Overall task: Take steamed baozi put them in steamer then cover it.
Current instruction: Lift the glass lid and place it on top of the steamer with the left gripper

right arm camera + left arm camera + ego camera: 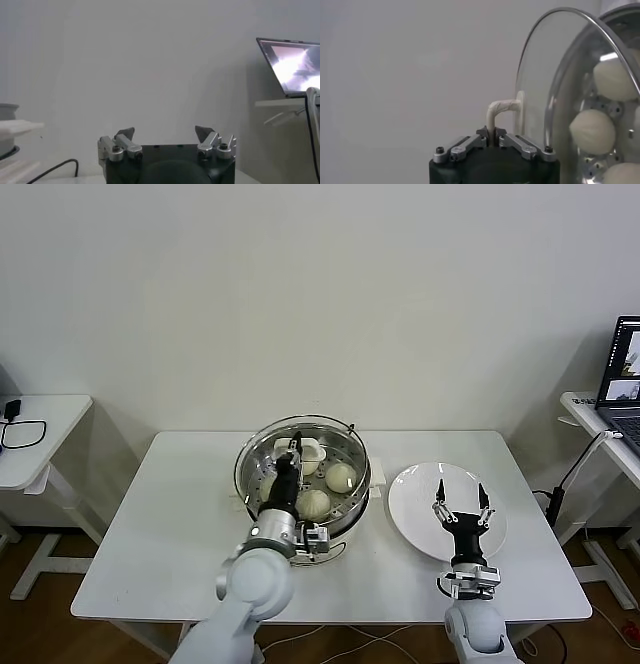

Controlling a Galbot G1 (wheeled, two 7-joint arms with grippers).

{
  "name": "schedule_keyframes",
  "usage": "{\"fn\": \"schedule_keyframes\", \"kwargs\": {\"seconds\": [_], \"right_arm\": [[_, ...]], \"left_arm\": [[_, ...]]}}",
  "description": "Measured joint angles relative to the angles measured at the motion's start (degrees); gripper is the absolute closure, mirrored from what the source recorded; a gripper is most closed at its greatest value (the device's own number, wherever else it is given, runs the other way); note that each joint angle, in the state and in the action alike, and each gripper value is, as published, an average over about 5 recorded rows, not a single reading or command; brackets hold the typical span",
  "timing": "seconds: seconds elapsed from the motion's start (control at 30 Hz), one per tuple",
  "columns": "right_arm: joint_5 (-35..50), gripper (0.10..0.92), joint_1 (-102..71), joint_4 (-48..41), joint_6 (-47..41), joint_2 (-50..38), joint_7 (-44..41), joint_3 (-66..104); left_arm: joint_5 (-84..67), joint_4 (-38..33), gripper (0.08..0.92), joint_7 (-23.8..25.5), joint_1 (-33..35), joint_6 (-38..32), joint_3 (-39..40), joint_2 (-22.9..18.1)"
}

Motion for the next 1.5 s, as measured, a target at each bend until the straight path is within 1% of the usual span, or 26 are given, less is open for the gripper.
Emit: {"fn": "schedule_keyframes", "kwargs": {"seconds": [0.2, 0.43, 1.13, 1.5], "right_arm": [[-0.23, 0.203, -0.29, -0.06, -0.02, 0.23, -0.05, 0.24], [-0.30, 0.203, -0.41, -0.10, -0.06, 0.28, -0.12, 0.42], [-0.76, 0.203, 0.20, -1.29, 0.11, 0.48, -0.26, 0.55], [-1.14, 0.203, 0.42, -1.67, 0.31, 0.49, -0.33, 0.59]], "left_arm": [[2.57, 2.01, 0.812, 1.41, -0.90, 0.54, 1.02, -1.05], [4.54, 3.76, 0.812, 1.94, -1.66, 0.62, 1.48, -1.88], [7.37, 8.41, 0.812, 1.65, -3.30, -0.23, 1.84, -3.61], [7.81, 8.68, 0.812, 1.42, -3.00, -0.43, 1.27, -3.63]]}}
